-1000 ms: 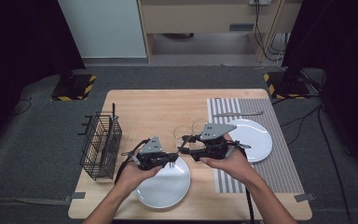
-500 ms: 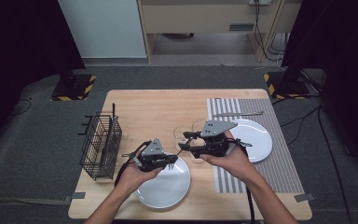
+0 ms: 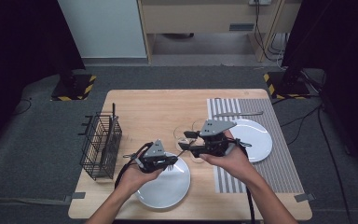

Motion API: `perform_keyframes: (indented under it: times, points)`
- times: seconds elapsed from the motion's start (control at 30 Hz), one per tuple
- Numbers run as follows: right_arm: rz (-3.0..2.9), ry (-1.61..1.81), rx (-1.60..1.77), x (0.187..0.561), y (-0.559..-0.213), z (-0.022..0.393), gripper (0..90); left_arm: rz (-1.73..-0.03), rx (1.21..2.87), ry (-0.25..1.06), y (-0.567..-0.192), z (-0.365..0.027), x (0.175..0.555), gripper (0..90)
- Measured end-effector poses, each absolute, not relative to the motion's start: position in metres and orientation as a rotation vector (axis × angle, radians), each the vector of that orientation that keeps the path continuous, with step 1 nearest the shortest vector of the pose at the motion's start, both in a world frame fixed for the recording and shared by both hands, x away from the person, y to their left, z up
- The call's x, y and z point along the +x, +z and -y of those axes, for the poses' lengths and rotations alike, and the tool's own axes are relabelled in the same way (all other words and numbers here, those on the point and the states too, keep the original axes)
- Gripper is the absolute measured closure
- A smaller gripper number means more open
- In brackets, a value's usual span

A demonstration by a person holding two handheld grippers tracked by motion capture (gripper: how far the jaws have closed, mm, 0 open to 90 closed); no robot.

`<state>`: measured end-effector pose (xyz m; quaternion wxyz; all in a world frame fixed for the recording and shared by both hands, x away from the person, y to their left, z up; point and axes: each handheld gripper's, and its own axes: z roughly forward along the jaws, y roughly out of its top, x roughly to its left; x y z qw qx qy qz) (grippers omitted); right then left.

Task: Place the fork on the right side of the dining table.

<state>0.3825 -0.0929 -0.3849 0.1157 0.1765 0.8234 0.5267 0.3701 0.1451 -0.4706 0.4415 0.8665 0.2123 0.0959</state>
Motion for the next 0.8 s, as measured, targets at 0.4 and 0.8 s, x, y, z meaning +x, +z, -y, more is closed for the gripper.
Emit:
perform_keyframes:
  times: [0.4,0.8]
  points:
    - [-2.427,1.472,0.549,0.384,-0.388,0.097,54.5,-0.533,2.141,0.244,-0.471,-0.148,0.368,87.8]
    - [-2.430,1.440,0.595,0.386,-0.394,0.111,54.1,-0.517,2.160,0.255,-0.468,-0.147,0.366,87.7]
